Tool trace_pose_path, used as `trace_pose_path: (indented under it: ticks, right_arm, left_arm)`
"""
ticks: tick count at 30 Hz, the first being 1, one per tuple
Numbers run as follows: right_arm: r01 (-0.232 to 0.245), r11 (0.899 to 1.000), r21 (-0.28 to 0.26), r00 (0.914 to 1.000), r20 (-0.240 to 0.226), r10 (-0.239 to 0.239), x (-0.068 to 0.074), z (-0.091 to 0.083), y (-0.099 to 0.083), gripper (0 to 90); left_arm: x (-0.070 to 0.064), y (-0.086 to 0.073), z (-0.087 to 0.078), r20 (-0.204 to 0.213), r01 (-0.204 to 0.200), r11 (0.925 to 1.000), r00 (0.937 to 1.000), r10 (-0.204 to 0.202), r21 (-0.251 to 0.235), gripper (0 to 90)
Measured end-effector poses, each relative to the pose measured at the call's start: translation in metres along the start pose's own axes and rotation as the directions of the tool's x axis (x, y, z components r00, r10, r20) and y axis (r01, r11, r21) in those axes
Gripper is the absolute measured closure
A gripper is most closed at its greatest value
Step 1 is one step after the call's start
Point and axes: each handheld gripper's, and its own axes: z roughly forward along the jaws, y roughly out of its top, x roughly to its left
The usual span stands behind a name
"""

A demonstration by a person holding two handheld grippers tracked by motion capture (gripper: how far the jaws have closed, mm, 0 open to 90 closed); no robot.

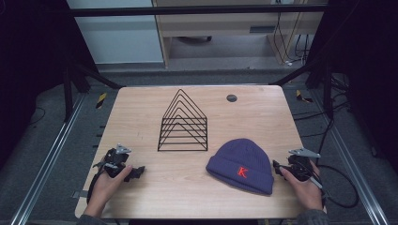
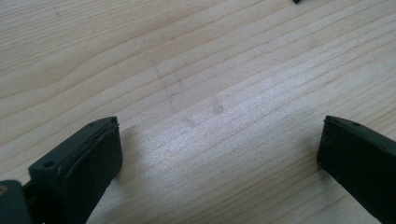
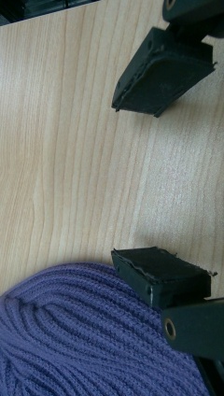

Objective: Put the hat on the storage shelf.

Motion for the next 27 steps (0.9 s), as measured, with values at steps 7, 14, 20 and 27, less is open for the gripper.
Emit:
trace_pose_path:
  ticks: [7, 14, 20, 27]
  right_arm:
    - [0.001, 1.0, -0.005, 1.0, 0.0, -0.001, 0.001, 0.0, -0.001, 21.2]
    - [0.006, 1.0, -0.005, 1.0, 0.002, -0.006, 0.002, 0.0, -0.002, 20.4]
    - [-0.003, 1.0, 0.004, 1.0, -0.001, 0.003, 0.003, -0.001, -0.001, 20.6]
    - [-0.009, 1.0, 0.008, 0.9997, 0.023, 0.009, 0.006, -0.011, 0.01, 24.3]
  left_arm:
    - [-0.001, 0.0, 0.0, 0.002, -0.001, 1.0, 1.0, 0.001, 0.003, 0.0]
    - [-0.001, 0.0, 0.0, 0.001, -0.001, 1.0, 1.0, 0.001, 0.002, 0.0]
    - [-0.001, 0.0, 0.0, 0.002, -0.003, 1.0, 1.0, 0.003, 0.002, 0.0]
    - [-0.002, 0.0, 0.0, 0.005, -0.006, 1.0, 1.0, 0.006, 0.002, 0.0]
